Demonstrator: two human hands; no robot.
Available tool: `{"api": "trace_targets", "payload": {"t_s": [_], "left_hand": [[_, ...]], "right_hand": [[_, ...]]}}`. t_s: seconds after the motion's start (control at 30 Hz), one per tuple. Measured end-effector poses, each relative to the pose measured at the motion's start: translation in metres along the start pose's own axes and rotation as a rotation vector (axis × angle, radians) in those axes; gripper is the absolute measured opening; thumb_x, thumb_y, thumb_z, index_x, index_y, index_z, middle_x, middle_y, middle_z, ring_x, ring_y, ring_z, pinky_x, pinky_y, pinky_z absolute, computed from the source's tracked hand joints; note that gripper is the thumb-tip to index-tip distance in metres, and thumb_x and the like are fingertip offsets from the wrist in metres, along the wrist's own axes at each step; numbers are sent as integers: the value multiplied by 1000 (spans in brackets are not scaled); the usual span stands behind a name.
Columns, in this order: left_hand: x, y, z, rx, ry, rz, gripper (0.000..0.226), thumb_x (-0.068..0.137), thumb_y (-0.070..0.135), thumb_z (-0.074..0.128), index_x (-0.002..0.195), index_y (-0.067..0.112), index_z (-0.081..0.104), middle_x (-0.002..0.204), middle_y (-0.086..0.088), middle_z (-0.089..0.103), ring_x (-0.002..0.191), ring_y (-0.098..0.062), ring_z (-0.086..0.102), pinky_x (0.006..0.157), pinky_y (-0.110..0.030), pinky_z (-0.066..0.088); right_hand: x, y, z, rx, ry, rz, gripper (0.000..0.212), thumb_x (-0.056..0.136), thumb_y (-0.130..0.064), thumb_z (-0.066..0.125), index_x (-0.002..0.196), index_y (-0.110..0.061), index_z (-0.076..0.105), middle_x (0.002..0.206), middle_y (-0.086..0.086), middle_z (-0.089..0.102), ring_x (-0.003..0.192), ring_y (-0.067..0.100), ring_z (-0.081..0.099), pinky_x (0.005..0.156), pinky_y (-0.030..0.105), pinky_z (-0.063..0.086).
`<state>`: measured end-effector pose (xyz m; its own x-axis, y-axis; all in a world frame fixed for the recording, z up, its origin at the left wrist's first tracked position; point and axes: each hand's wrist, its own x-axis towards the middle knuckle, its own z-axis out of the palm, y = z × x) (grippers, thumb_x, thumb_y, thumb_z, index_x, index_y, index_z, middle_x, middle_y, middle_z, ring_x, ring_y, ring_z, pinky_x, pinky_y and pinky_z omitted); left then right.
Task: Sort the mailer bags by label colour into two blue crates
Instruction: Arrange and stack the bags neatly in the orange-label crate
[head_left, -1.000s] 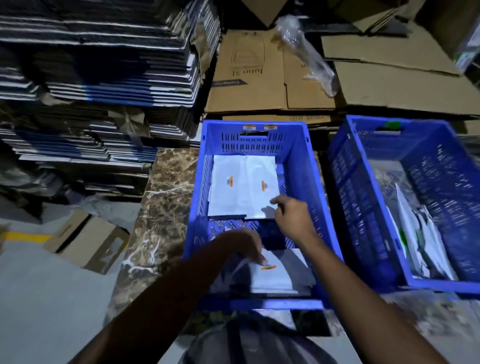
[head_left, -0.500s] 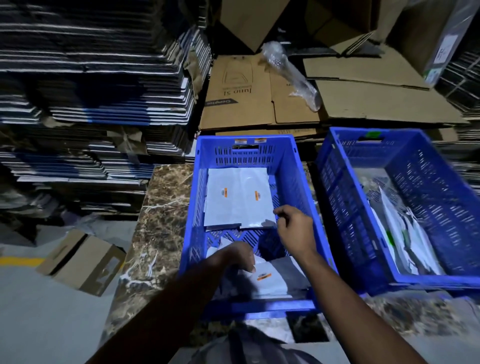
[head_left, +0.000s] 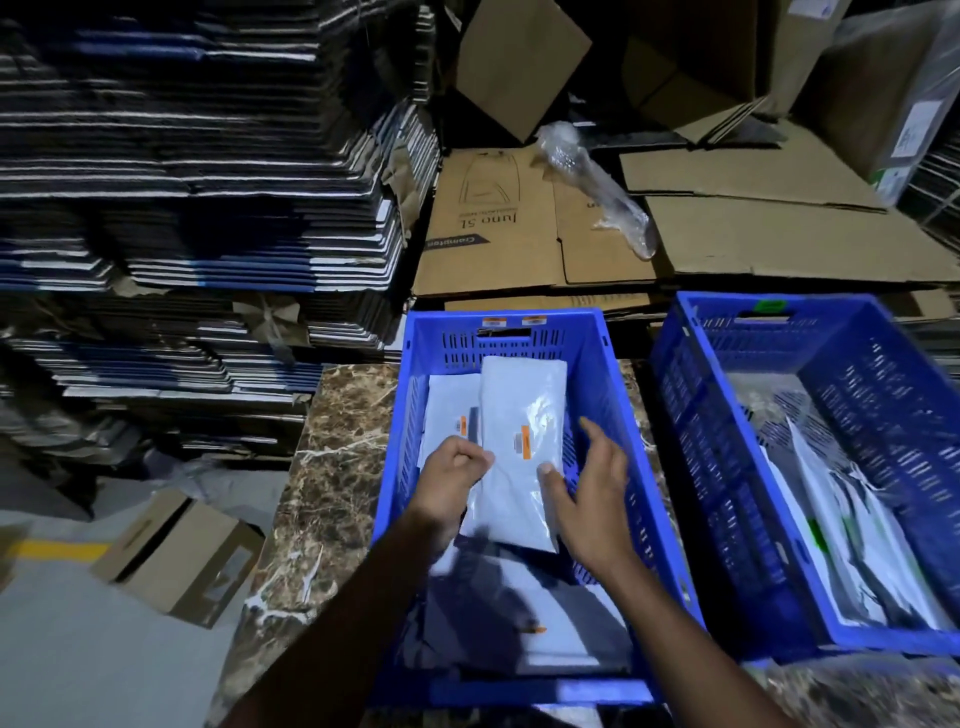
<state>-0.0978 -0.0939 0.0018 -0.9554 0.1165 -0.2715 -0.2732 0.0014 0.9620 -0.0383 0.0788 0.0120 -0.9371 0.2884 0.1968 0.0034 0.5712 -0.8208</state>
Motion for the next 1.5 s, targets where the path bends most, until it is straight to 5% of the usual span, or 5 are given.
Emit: {"api": "trace_targets", "payload": {"t_s": [0.47, 0.73, 0.9, 1.07, 1.5], "left_hand": [[70, -12, 1, 327, 285, -103, 22, 83, 20, 61, 103, 21, 52, 100, -6, 68, 86, -26, 65, 80, -37, 52], [126, -21, -8, 823, 329, 136, 32, 93, 16, 52, 125, 15, 56, 125, -7, 62, 120, -26, 52, 101, -38, 43], [168, -43, -5, 1304, 104, 113, 51, 102, 34, 36, 152, 28, 26, 163, 1, 16, 150, -20, 13, 120, -33, 12], [174, -67, -15, 1210, 147, 314, 51, 88, 33, 47, 137, 24, 55, 148, -7, 48, 136, -33, 45, 106, -50, 37], [166, -72, -20, 1173, 128, 405, 49, 99, 40, 32, 142, 25, 51, 153, -3, 41, 143, -24, 33, 114, -42, 26]], "right_hand": [[113, 36, 56, -129, -204, 313, 39, 95, -7, 57, 132, -15, 50, 131, 16, 55, 113, 33, 56, 85, 34, 45], [141, 47, 87, -597, -301, 26, 39, 98, -33, 47, 136, -25, 44, 157, 16, 21, 141, 36, 21, 107, 51, 34], [157, 63, 114, -689, -508, -57, 59, 105, -39, 25, 158, -26, 3, 165, 3, -12, 152, 27, -11, 120, 54, 1], [159, 81, 133, -662, -466, -57, 60, 102, -42, 24, 158, -30, 5, 166, -1, -7, 152, 23, -11, 121, 53, -1], [161, 92, 147, -679, -432, -65, 59, 101, -41, 28, 157, -30, 11, 166, 2, 0, 152, 26, -4, 121, 55, 4]]}}
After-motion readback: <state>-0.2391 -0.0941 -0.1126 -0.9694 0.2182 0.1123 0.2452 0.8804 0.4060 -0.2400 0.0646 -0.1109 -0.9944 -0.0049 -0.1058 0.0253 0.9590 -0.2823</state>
